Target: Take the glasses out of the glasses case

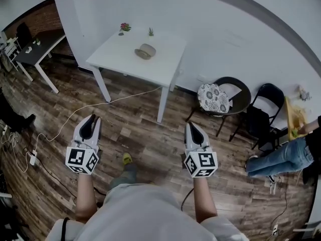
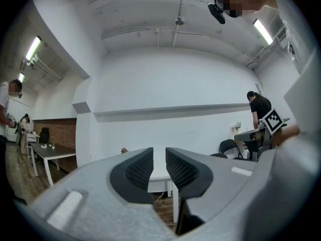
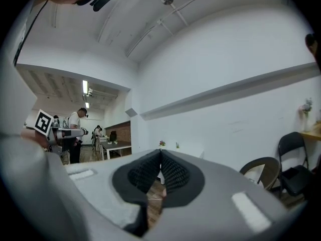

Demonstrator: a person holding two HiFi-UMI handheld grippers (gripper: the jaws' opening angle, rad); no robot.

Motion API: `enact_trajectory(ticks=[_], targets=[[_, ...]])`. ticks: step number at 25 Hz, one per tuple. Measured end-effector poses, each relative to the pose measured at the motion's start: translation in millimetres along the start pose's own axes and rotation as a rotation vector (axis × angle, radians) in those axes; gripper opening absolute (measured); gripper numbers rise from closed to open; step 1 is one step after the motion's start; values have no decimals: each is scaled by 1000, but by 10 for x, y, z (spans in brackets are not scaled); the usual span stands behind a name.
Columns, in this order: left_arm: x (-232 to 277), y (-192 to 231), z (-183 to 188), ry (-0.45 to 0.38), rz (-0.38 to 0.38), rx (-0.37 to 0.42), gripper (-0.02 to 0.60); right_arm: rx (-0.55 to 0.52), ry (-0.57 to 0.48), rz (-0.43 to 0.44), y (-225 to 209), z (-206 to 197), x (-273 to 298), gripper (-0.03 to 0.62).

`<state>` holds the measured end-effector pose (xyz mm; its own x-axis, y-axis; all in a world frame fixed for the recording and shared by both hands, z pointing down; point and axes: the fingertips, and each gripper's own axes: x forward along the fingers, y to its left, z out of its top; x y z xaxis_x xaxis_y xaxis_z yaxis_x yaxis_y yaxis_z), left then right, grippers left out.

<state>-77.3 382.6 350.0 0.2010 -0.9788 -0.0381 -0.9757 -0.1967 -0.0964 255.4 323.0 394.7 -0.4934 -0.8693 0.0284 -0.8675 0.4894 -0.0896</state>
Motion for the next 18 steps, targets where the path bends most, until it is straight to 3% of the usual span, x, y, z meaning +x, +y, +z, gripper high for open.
enact_trajectory(ticks=[18], targets=[[1033,597,-430,47,-18,-53,74,31,51,-15,-119,-192,1190,3]])
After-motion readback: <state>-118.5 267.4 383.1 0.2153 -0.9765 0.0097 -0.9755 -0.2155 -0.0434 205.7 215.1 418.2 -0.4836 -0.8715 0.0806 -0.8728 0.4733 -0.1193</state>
